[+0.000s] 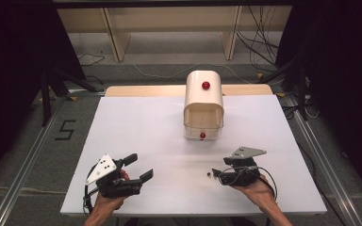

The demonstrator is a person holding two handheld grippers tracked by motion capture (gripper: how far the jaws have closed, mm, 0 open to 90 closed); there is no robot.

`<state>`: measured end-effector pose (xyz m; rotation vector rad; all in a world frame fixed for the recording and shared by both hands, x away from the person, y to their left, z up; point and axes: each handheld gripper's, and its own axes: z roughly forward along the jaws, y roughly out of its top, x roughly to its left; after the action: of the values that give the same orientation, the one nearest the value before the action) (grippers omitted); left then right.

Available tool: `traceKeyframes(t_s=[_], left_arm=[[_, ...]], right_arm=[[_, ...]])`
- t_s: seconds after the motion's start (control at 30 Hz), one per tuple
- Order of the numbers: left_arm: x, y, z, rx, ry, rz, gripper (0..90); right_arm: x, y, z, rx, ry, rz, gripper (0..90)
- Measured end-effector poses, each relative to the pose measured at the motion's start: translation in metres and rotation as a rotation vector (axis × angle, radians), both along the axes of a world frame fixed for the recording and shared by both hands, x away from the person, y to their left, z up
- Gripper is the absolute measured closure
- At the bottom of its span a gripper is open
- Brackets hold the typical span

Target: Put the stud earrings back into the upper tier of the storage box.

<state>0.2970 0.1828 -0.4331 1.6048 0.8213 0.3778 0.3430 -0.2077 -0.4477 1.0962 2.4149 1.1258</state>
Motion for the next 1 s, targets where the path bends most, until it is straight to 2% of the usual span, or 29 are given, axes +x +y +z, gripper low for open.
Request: traceKeyframes(t_s=[0.07,0.17,0.5,0.7,0.87,1.0], left_arm=[[0.000,0.000,0.000,-0.001,0.000,0.000,15.8],[0.000,0.000,0.000,0.000,0.000,-0.001,15.8],[0.000,-0.001,0.000,0.002,0.003,-0.004,15.8],[0.000,-0.001,0.000,0.005,0.002,-0.006,15.8],[0.000,-0.001,0.000,0.006,0.003,-0.008,15.9],[0.000,-0.001,0.000,0.004,0.002,-0.006,16.0]], right_arm=[[0.001,0.001,-0.001,-0.008,0.008,0.000,40.5],[0.005,0.005,-0.008,-0.050,0.040,0.013,45.4],[0.011,0.012,-0.016,-0.107,0.099,0.045,51.8],[0.015,0.017,-0.023,-0.166,0.111,0.064,58.7],[0.016,0.019,-0.026,-0.186,0.110,0.070,65.5],[0.015,0.022,-0.028,-0.214,0.109,0.072,74.6]])
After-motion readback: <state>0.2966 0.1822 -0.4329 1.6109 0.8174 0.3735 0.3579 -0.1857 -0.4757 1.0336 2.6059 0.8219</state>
